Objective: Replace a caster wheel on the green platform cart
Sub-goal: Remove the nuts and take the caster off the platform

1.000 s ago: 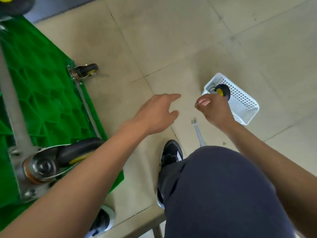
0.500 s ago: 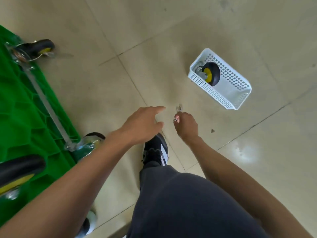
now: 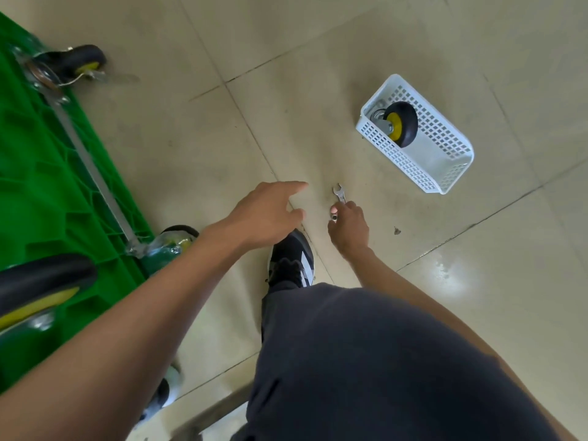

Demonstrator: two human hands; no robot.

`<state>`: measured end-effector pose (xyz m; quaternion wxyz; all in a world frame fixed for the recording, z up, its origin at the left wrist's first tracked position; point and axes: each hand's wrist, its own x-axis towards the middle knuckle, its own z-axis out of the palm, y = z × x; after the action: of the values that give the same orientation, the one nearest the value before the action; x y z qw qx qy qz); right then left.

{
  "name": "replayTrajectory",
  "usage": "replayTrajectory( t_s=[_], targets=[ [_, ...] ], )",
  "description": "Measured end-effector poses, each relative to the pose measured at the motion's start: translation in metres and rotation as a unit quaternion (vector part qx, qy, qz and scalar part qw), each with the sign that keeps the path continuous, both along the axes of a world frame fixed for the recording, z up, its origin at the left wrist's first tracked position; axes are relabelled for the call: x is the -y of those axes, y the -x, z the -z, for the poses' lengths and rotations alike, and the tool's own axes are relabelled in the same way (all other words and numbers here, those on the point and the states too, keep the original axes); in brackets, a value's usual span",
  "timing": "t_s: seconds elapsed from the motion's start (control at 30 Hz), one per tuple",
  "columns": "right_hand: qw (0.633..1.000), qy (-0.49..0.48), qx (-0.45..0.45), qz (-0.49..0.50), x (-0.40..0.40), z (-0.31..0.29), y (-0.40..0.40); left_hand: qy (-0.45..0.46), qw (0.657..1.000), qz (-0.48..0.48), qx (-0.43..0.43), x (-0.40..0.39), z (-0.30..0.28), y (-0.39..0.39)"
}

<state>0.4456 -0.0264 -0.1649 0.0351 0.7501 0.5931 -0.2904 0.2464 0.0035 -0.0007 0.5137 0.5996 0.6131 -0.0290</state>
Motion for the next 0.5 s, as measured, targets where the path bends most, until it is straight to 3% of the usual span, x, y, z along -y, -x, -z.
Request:
replayTrajectory(
  t_s=[0.23, 0.5],
  targets=[
    [0.997, -0.030, -0.076, -0.009, -0.034, -0.068, 0.028, -0.074, 0.997, -0.015, -0.005, -0.012, -0.053, 0.026],
    [0.960, -0.159, -0.192, -0.126, -0.082, -0.209, 0.100, -0.209, 0.976, -0.035, -0.040, -0.005, -0.157, 0.085]
  ],
)
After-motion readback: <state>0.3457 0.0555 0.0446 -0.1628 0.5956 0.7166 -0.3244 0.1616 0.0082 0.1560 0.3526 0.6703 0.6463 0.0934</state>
